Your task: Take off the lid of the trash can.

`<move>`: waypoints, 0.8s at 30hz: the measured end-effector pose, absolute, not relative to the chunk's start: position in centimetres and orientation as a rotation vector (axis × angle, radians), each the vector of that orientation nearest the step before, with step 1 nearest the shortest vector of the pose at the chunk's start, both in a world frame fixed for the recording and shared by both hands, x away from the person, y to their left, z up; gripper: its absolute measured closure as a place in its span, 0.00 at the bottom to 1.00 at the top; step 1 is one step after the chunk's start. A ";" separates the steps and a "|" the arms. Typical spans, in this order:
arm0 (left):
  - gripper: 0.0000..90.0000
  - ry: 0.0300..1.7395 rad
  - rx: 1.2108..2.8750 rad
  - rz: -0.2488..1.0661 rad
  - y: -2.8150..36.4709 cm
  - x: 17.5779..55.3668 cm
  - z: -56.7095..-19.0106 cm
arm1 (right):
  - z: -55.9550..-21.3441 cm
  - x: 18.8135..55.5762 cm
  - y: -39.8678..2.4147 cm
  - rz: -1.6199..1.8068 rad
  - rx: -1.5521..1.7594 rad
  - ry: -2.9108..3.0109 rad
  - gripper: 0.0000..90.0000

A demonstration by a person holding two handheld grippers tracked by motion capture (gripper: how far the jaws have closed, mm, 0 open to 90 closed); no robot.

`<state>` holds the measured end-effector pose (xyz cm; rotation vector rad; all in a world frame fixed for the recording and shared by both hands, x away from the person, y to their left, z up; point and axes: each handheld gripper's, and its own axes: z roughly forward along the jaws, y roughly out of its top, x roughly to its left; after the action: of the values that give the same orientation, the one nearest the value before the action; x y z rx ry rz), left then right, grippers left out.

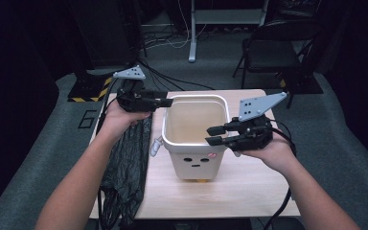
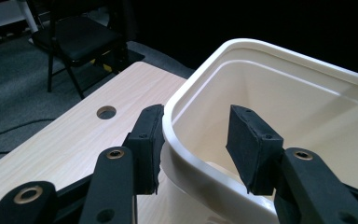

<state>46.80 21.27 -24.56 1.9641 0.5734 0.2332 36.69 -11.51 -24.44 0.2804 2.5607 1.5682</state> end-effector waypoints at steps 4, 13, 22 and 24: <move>0.63 0.589 1.991 0.251 21.1 47.2 -24.9 | -24.6 36.7 -10.0 1.560 0.242 2.596 0.80; 0.68 0.570 2.028 0.272 20.4 47.4 -25.3 | -25.0 36.6 -7.7 1.535 0.177 2.642 0.85; 0.70 0.566 2.033 0.257 19.9 47.9 -25.6 | -25.1 37.2 -6.3 1.501 0.157 2.687 0.86; 0.71 0.566 2.031 0.254 19.9 48.0 -25.6 | -25.1 37.2 -6.1 1.484 0.159 2.693 0.88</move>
<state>48.01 19.90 -25.60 2.0312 0.5664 0.2540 37.25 -6.07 -25.12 0.1588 2.6930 1.4839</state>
